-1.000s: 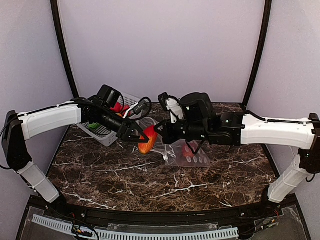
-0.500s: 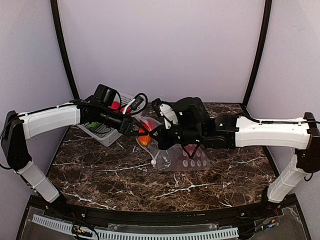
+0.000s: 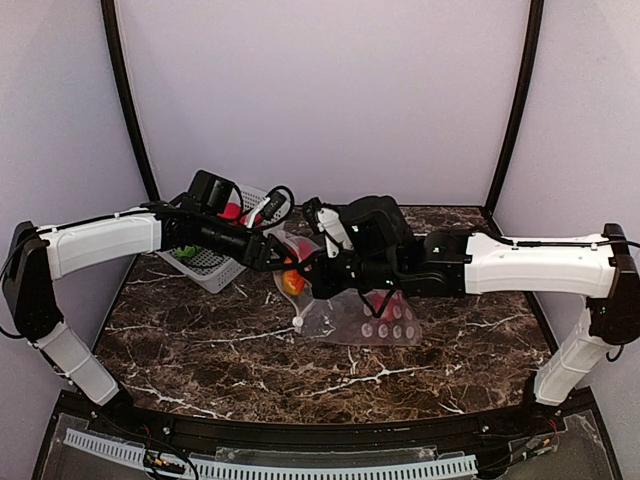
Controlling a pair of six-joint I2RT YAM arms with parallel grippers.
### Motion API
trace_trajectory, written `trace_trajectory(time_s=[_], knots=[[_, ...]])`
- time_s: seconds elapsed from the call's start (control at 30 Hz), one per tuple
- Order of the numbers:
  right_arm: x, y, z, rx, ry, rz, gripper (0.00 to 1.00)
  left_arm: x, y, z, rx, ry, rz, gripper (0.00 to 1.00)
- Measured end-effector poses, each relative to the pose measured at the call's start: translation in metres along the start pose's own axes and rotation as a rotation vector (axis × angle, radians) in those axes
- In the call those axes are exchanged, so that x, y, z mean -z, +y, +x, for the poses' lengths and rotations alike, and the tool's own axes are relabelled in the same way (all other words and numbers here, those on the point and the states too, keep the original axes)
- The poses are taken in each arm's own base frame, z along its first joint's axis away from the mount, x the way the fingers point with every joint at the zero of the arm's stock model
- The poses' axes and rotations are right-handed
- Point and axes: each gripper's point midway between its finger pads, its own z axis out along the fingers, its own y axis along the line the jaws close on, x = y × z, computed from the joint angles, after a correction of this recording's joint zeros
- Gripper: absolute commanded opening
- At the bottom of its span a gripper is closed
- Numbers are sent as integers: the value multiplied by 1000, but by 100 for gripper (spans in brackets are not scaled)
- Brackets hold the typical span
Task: Place the food in the zip-top bag and seal the zipper
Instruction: Place the fake fruit in the zipper food storage bag, then pick up the fake vegetable from the bin.
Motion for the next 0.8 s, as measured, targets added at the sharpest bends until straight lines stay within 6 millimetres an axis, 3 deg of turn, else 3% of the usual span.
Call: trace_trajectory(time_s=[0.4, 0.8], knots=[[0, -6, 1, -20, 1, 30, 0, 1, 1, -2, -7, -9, -13, 79], [0, -9, 0, -36, -5, 51, 0, 19, -17, -13, -80, -73, -5, 79]])
